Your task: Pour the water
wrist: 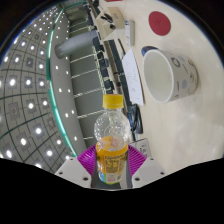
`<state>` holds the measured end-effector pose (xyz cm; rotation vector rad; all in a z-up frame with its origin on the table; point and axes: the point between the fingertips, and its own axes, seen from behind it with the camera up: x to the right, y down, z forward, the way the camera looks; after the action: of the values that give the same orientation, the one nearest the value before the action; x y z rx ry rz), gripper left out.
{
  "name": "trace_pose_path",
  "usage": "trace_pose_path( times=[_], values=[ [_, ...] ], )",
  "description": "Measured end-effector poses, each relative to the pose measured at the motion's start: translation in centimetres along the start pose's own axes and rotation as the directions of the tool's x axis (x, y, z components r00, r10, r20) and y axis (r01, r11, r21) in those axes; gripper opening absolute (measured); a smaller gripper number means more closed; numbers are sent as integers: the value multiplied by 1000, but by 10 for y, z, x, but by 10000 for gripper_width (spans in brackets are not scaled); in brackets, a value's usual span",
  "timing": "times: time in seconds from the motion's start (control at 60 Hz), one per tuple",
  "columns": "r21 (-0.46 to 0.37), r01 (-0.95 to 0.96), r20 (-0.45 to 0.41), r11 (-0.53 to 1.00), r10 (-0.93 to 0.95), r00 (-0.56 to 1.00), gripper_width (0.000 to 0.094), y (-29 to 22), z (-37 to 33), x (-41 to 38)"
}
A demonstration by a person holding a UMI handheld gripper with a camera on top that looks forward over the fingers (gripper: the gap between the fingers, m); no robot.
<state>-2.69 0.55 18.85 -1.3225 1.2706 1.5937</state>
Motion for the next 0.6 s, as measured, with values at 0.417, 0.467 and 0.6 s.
trace_pose_path(
  times=[0.417,0.467,0.6],
  values=[
    [-69,-179,-54,981,175,983,404,-11,-16,9],
    [-89,-69,-78,994,62,995,403,-8,-21,4],
    [-152,384,-100,911,-401,911,404,-23,-25,-25]
  ],
)
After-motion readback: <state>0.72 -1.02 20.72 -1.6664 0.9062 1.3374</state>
